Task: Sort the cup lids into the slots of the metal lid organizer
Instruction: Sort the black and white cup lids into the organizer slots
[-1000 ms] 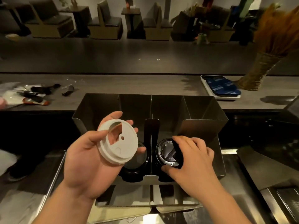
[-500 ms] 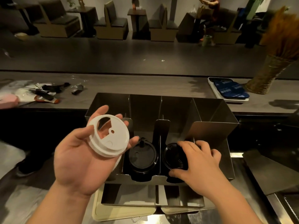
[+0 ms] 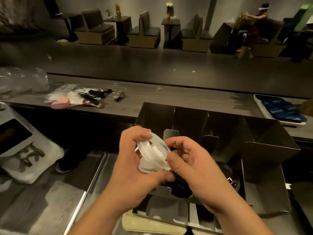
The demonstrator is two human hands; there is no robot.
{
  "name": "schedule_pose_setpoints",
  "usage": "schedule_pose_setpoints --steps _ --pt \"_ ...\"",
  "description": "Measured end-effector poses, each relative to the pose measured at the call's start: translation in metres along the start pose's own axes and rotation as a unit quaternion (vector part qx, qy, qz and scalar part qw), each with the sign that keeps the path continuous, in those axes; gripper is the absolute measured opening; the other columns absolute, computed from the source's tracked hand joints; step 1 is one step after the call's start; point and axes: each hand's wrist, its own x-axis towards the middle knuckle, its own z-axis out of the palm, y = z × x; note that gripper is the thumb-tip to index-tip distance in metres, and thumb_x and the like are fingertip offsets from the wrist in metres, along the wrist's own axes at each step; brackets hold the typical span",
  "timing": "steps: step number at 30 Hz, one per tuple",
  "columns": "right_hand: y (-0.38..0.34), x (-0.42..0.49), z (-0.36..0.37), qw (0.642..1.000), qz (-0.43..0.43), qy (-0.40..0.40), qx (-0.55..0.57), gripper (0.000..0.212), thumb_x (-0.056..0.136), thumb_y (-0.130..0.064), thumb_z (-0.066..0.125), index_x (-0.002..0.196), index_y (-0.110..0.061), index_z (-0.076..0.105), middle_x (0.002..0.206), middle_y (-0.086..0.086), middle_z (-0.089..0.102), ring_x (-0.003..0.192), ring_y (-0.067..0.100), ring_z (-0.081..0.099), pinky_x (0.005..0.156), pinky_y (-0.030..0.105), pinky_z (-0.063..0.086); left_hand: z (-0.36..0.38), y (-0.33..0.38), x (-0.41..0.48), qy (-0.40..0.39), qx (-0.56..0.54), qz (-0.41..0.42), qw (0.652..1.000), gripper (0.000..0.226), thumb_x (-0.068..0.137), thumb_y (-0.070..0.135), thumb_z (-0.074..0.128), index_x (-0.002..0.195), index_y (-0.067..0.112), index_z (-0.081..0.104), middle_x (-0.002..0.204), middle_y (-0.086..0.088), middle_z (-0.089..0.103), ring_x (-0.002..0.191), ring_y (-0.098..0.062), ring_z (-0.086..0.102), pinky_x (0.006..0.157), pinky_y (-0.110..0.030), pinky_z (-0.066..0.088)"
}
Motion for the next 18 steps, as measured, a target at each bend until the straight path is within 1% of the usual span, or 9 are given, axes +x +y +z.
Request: schedule_pose_setpoints --steps 2,4,6,8,10,11,13,15,18 --pt "0.001 0.009 0.012 1.0 0.01 0.002 0.008 0.057 0.062 -0.062 0.081 0.112 -0.041 0.062 0.114 -0.013 0.067 0.104 0.011 0.067 0.081 0.036 0.06 -0.005 -0.007 0.0 -0.021 0.15 0.066 0.986 0.081 0.057 0.027 0.09 0.12 0.043 0.043 0.137 0.009 0.035 0.128 -0.007 0.044 0.098 -0.015 0.044" --pt "0.004 0.016 0.018 0.999 0.019 0.029 0.003 0.057 0.061 -0.054 0.084 0.111 -0.04 0.062 0.115 -0.013 0.067 0.104 0.009 0.066 0.08 0.034 0.061 -0.011 -0.011 0.002 -0.051 0.199 0.069 0.976 0.096 0.06 0.021 0.093 0.13 0.047 0.034 0.141 0.014 0.027 0.131 0.0 0.036 0.1 -0.007 0.037" --pt "0.009 0.021 0.021 0.995 0.007 0.091 -0.032 0.052 0.066 -0.043 0.084 0.112 -0.039 0.061 0.113 -0.014 0.067 0.1 0.003 0.066 0.079 0.028 0.06 -0.023 -0.012 0.007 -0.072 0.218 0.044 0.972 0.106 0.061 0.024 0.093 0.137 0.05 0.025 0.145 0.018 0.022 0.135 0.001 0.032 0.102 -0.005 0.033" --pt "0.014 0.024 0.023 0.984 -0.007 0.136 -0.112 0.056 0.068 -0.043 0.083 0.117 -0.043 0.056 0.117 -0.02 0.061 0.105 -0.001 0.061 0.085 0.026 0.057 -0.041 -0.013 0.011 -0.059 0.254 0.015 0.965 0.098 0.067 0.025 0.088 0.136 0.054 0.024 0.143 0.027 0.022 0.137 0.003 0.028 0.105 -0.007 0.031" --pt "0.017 0.024 0.032 0.971 -0.022 0.139 -0.191 0.063 0.068 -0.048 0.081 0.121 -0.046 0.048 0.123 -0.027 0.047 0.112 -0.004 0.052 0.089 0.02 0.05 -0.06 -0.018 0.012 -0.038 0.286 -0.005 0.958 0.08 0.077 0.019 0.081 0.126 0.059 0.033 0.133 0.04 0.026 0.133 0.009 0.03 0.106 -0.015 0.033" --pt "0.019 0.024 0.038 0.964 -0.031 0.135 -0.227 0.065 0.068 -0.049 0.081 0.122 -0.047 0.044 0.122 -0.03 0.041 0.112 -0.006 0.047 0.087 0.015 0.046 -0.067 -0.021 0.01 -0.036 0.294 -0.015 0.955 0.073 0.08 0.016 0.078 0.121 0.06 0.035 0.128 0.044 0.029 0.129 0.015 0.03 0.103 -0.013 0.033" --pt "0.023 0.026 0.051 0.952 -0.035 0.134 -0.273 0.073 0.069 -0.048 0.082 0.125 -0.047 0.035 0.122 -0.029 0.037 0.111 -0.008 0.043 0.083 0.01 0.039 -0.075 -0.026 0.004 -0.05 0.298 -0.026 0.953 0.069 0.082 0.012 0.074 0.119 0.058 0.038 0.124 0.048 0.031 0.123 0.024 0.029 0.096 -0.003 0.031" --pt "0.028 0.03 0.06 0.948 -0.018 0.133 -0.29 0.079 0.072 -0.047 0.08 0.132 -0.046 0.03 0.126 -0.027 0.038 0.114 -0.007 0.039 0.087 0.013 0.035 -0.075 -0.032 0.0 -0.083 0.292 -0.026 0.952 0.071 0.083 0.015 0.073 0.125 0.059 0.036 0.128 0.046 0.032 0.126 0.023 0.028 0.094 0.004 0.025" --pt "0.036 0.035 0.063 0.941 -0.008 0.139 -0.307 0.068 0.073 -0.043 0.079 0.126 -0.044 0.037 0.124 -0.024 0.046 0.115 -0.001 0.043 0.093 0.02 0.042 -0.068 -0.042 0.001 -0.129 0.289 -0.024 0.948 0.073 0.085 0.027 0.072 0.129 0.063 0.026 0.131 0.049 0.025 0.129 0.023 0.022 0.094 0.006 0.021"
